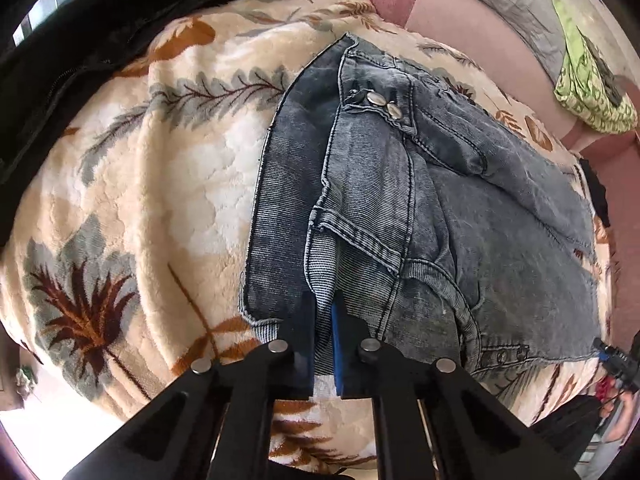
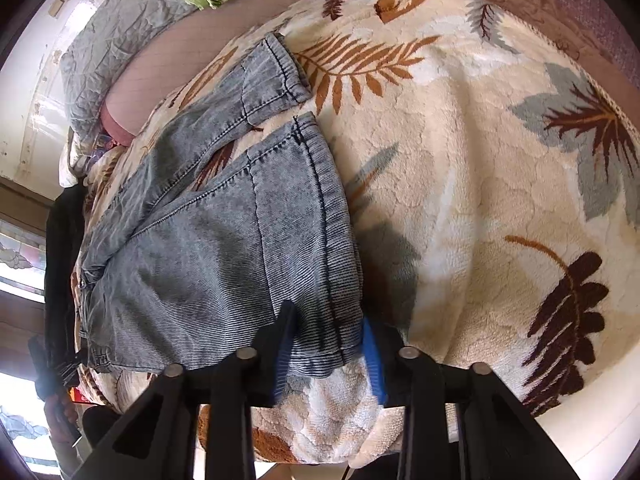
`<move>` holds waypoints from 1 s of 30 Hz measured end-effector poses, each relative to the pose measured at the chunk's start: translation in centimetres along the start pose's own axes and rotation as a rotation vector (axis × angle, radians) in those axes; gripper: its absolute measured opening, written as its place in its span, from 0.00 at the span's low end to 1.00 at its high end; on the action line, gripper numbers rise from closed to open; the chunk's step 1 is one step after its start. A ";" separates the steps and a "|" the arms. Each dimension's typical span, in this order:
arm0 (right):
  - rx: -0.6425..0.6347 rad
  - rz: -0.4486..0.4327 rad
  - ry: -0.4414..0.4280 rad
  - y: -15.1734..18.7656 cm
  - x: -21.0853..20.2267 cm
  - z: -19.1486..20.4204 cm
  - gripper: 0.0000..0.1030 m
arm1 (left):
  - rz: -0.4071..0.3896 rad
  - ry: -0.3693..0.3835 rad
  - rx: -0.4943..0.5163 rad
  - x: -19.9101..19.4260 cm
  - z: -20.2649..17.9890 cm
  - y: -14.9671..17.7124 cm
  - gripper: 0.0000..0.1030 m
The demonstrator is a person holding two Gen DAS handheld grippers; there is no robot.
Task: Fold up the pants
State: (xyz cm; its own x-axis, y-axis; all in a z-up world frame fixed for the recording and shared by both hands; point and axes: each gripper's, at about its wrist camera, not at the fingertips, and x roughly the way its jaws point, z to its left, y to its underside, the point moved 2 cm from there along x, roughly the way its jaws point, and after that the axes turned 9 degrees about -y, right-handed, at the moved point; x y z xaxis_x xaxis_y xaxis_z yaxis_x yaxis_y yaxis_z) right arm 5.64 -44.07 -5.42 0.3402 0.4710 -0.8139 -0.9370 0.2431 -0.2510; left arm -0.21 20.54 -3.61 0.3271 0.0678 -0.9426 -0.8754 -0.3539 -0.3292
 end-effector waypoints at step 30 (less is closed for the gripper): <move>-0.053 -0.061 0.064 -8.6 1.1 2.5 0.51 | -0.202 0.055 0.057 -8.0 -2.7 -0.9 0.27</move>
State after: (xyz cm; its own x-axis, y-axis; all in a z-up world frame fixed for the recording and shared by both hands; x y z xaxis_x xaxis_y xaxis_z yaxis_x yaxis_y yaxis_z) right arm 14.29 -43.50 -2.82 0.3926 0.4009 -0.8278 -0.9181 0.2235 -0.3272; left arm -1.09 17.83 4.34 0.5156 0.0802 -0.8530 -0.8083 -0.2846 -0.5154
